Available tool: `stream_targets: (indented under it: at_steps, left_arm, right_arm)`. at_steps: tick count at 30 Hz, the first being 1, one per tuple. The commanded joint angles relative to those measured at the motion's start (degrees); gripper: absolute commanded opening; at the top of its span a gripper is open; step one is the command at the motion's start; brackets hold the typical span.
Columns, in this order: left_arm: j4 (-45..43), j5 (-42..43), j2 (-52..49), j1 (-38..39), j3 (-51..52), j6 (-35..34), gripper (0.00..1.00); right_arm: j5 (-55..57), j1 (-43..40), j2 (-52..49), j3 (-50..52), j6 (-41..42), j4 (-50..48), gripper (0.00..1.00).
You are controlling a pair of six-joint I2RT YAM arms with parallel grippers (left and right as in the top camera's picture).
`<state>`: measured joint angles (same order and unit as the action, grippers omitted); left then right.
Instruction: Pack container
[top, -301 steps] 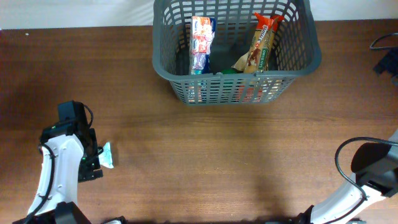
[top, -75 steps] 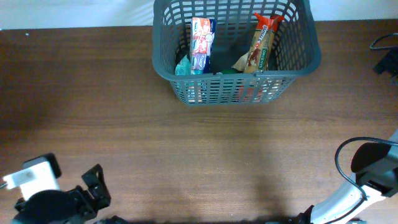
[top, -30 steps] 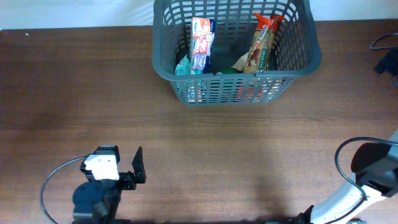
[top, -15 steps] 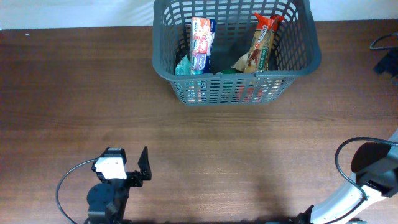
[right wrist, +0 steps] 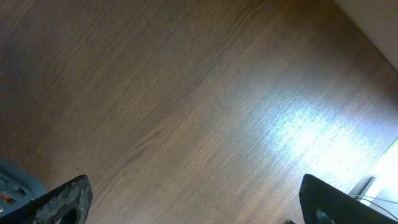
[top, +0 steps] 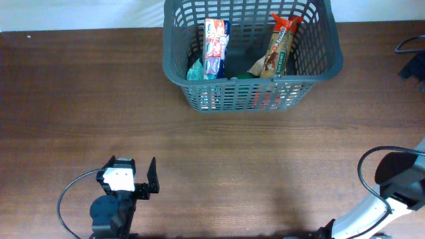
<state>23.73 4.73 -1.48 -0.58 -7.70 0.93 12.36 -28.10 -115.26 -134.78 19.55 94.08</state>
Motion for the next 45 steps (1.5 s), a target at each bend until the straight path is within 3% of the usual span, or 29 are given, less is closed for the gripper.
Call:
stream_targets:
  at_steps: [1, 18, 45]
  left_arm:
    - [-0.2, 2.5, 0.7, -0.3, 0.7, 6.6, 0.99]
    - [1.8, -3.2, 0.7, -0.3, 0.4, 7.8, 0.99]
    - [1.8, -2.6, 1.2, -0.3, 0.3, 7.8, 0.99]
  right_arm:
    - [-0.1, -0.4, 0.3, 0.2, 0.7, 0.0, 0.99]
    - [-0.1, -0.4, 0.3, 0.2, 0.7, 0.0, 0.99]
    - [-0.1, -0.4, 0.3, 0.2, 0.7, 0.0, 0.99]
